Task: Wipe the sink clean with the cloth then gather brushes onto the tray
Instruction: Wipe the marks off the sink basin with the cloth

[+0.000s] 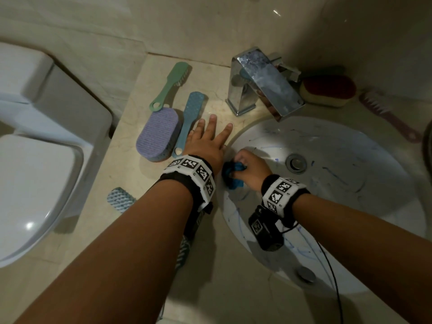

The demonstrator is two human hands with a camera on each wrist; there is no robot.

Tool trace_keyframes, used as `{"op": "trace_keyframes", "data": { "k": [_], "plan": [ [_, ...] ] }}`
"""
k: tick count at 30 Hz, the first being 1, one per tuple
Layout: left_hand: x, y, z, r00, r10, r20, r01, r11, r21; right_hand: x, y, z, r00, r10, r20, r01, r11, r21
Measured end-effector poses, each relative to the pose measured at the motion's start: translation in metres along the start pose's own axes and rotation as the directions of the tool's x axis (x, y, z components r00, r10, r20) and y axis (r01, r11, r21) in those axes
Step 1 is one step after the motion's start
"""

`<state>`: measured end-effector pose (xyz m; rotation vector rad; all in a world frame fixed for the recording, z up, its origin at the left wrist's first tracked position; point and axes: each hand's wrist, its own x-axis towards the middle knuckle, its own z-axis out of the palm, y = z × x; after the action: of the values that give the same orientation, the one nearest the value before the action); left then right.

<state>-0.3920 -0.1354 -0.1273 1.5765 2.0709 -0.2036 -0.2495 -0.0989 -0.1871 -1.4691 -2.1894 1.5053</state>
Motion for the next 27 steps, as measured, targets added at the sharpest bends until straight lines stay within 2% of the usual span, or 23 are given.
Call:
{"op": "trace_keyframes", "data": {
  "k": [3, 5, 11, 18, 25, 27],
  "plan": [
    [0.0, -0.001, 0.003, 1.0, 0.005, -0.011, -0.006, 1.0, -0.017, -0.011, 0.002, 0.001, 0.976, -0.022, 0.217, 0.078, 0.965, -0.252],
    [0.0, 0.0, 0.003, 1.0, 0.001, -0.01, -0.001, 1.0, -0.029, -0.015, 0.005, 0.001, 0.966, -0.011, 0.26, 0.087, 0.955, -0.282],
    [-0.011, 0.003, -0.002, 0.999, 0.013, 0.047, -0.013, 1.0, 0.003, -0.019, 0.008, -0.004, 0.976, 0.023, 0.215, 0.024, 0.976, -0.218],
    [-0.05, -0.006, 0.009, 0.997, 0.019, 0.073, -0.019, 1.0, -0.011, -0.026, 0.019, -0.006, 0.986, 0.034, 0.165, -0.014, 0.993, -0.12],
    [-0.055, -0.014, 0.006, 0.986, 0.073, 0.147, -0.078, 0.996, 0.031, -0.012, 0.003, 0.005, 0.997, 0.014, 0.071, -0.016, 1.0, 0.026],
    [-0.055, -0.018, 0.006, 0.986, 0.085, 0.147, -0.089, 0.996, 0.026, -0.018, 0.006, 0.01, 0.997, -0.004, 0.072, 0.004, 1.0, 0.004]
  ]
}}
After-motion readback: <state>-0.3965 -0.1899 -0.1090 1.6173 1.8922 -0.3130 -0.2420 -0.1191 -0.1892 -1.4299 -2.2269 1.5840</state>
